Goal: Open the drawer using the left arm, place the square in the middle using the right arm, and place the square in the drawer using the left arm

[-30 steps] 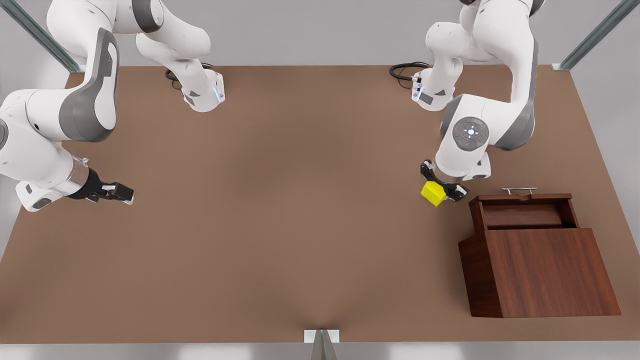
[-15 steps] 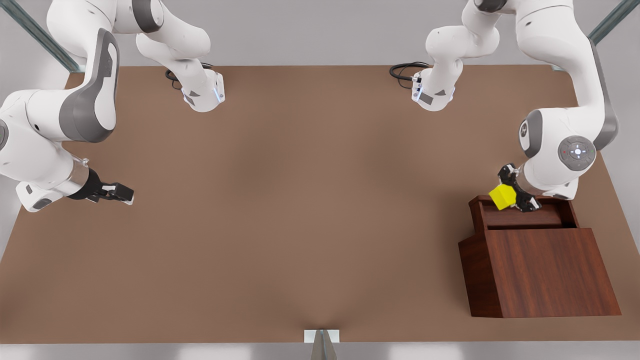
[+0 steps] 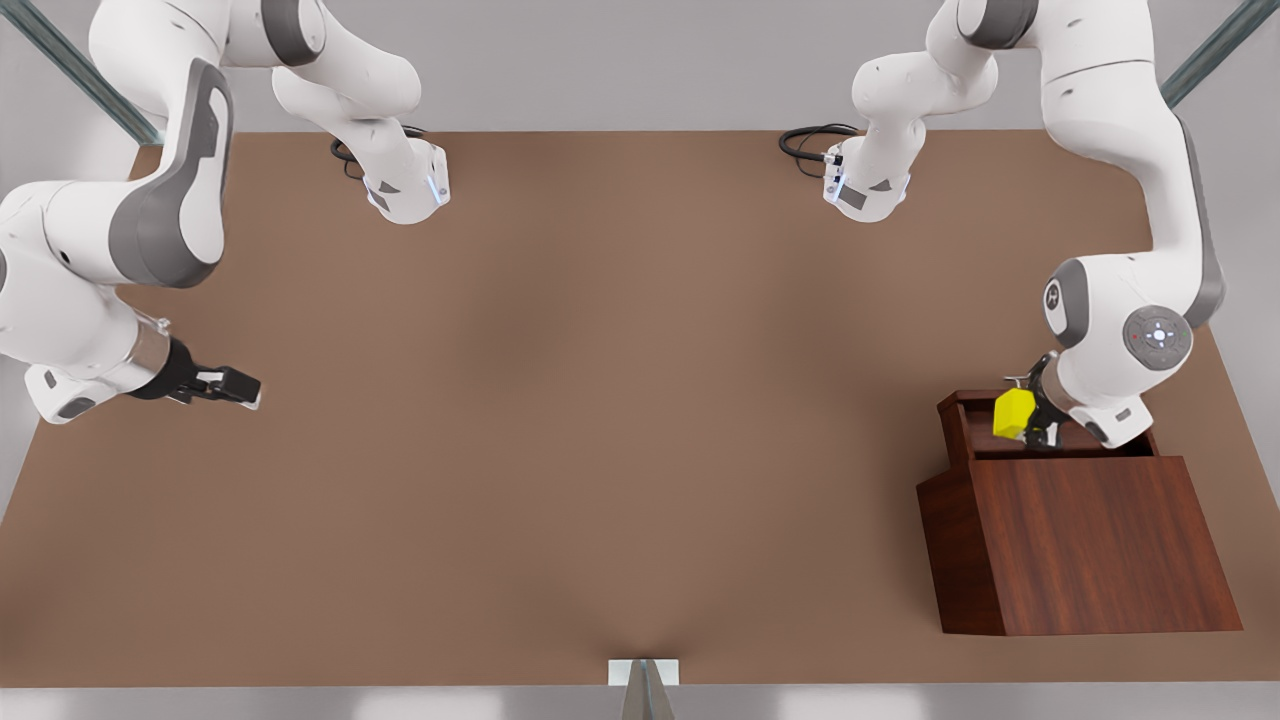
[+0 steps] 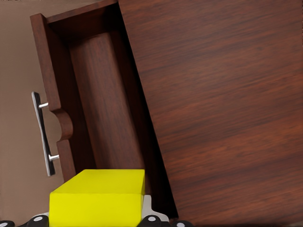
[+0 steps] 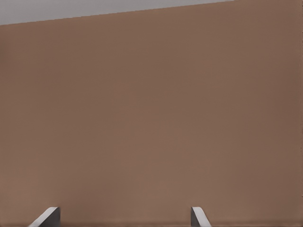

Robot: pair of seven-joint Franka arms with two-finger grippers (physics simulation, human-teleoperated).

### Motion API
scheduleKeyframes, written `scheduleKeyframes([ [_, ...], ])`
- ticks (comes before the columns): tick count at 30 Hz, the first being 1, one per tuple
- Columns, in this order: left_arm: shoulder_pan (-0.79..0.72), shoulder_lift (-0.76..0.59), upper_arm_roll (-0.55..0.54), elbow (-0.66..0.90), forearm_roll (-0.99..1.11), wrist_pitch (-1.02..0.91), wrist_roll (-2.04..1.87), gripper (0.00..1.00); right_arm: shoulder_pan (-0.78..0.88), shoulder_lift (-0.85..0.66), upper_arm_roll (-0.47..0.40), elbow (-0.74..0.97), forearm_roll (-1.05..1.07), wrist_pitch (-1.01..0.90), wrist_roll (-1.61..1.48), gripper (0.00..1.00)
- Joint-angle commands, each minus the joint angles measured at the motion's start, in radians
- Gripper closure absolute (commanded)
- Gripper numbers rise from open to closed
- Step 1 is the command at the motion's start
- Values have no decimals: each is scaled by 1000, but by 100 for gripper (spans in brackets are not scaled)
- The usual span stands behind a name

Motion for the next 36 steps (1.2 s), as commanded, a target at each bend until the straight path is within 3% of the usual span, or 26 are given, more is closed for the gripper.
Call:
scheduleKeyframes([
  [1,0,-10,0,-13,-8,33,235,28,1,-1,1,-1,13,3,0,0],
  [14,15,8,18,-30,-7,44,164,25,1,-1,4,1,16,9,1,0],
  [15,15,8,18,-33,-7,44,166,16,1,-1,4,1,16,7,1,0],
  [16,17,3,18,-30,-7,31,167,0,1,-1,5,1,16,7,1,0],
  [19,15,-50,1,45,-8,-137,198,0,-1,-1,5,1,16,7,0,0],
  [20,6,-55,-51,211,-11,-398,460,0,-1,-1,4,1,16,7,0,0],
  [21,-23,-50,-74,310,-11,-518,681,0,1,-1,5,1,16,7,1,0],
  [23,-120,-38,-72,378,-5,-544,742,0,-1,-1,5,1,16,9,0,0],
  [26,-137,-32,-49,444,-139,-555,736,0,-1,-1,5,1,16,7,0,0],
  [36,-209,-52,-55,473,-77,-607,1187,0,-1,-1,4,-1,16,6,0,0],
])
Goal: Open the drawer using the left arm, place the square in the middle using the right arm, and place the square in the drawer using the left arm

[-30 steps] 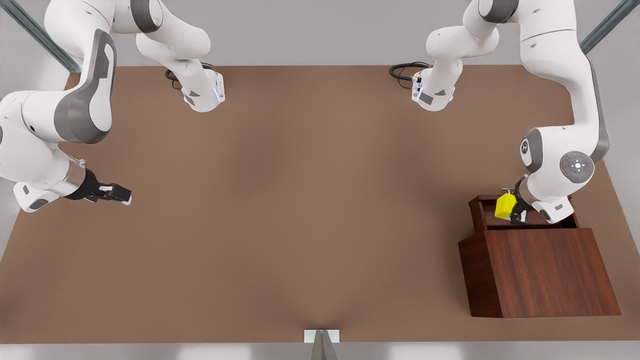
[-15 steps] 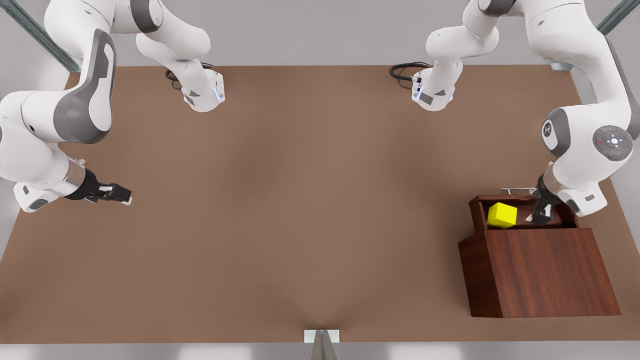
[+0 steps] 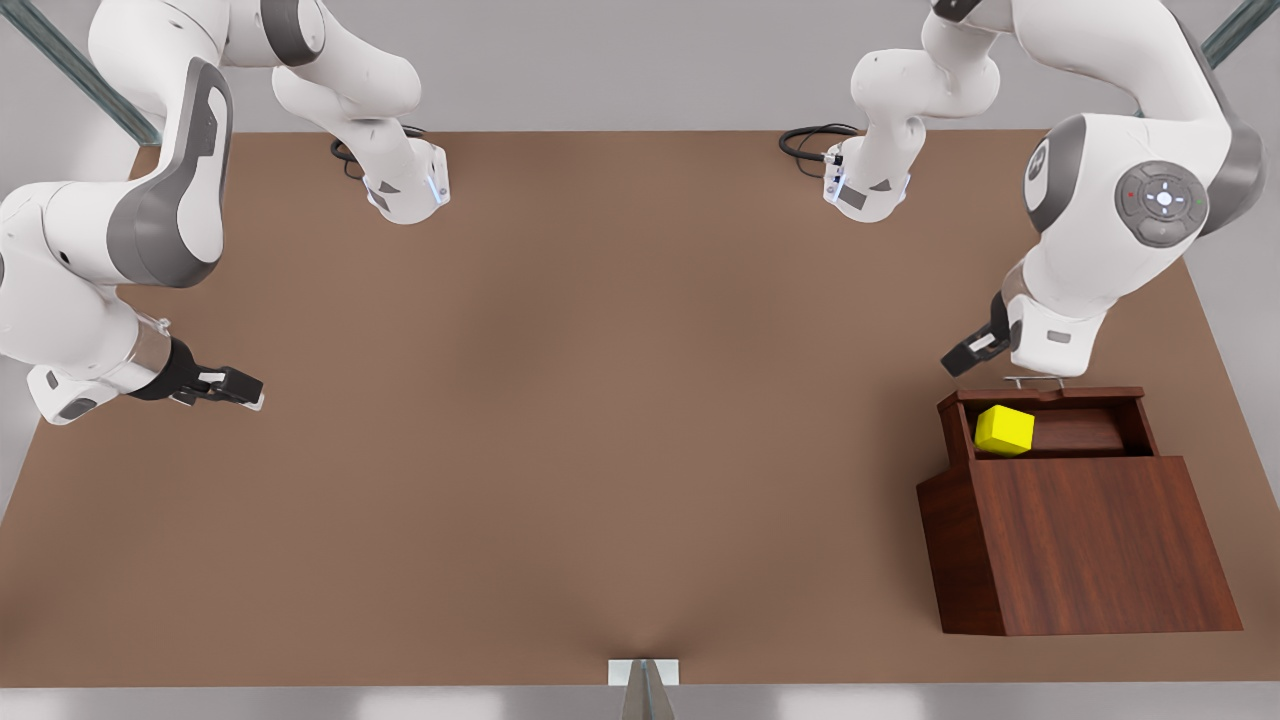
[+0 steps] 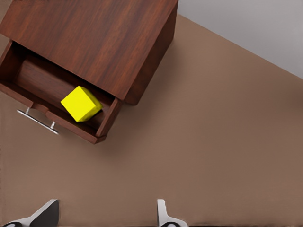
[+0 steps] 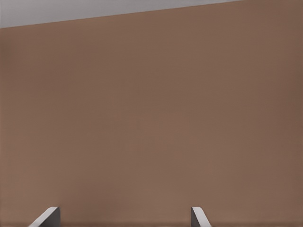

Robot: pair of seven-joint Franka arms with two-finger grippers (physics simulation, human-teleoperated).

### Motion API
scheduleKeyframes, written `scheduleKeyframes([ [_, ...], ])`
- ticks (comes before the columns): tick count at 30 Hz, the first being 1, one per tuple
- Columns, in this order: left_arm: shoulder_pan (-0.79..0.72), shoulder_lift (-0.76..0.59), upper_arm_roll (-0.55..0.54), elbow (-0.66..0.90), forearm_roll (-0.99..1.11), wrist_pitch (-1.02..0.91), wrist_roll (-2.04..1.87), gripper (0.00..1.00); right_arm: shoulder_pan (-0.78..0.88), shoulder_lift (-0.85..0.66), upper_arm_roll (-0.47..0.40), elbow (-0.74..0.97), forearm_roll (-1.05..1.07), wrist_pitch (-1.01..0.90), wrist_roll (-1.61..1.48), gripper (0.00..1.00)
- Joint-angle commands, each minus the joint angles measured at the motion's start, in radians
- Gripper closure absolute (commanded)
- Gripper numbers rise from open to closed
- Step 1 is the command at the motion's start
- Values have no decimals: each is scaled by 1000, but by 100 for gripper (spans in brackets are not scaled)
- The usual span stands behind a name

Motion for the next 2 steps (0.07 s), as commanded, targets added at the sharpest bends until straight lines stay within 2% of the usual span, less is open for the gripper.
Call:
scheduleKeyframes([
  [1,3,-1,1,1,4,-56,572,0,0,-1,-1,0,0,-1,1,0],
  [2,3,-1,1,1,4,-57,572,0,0,-1,1,0,0,-1,1,0],
])
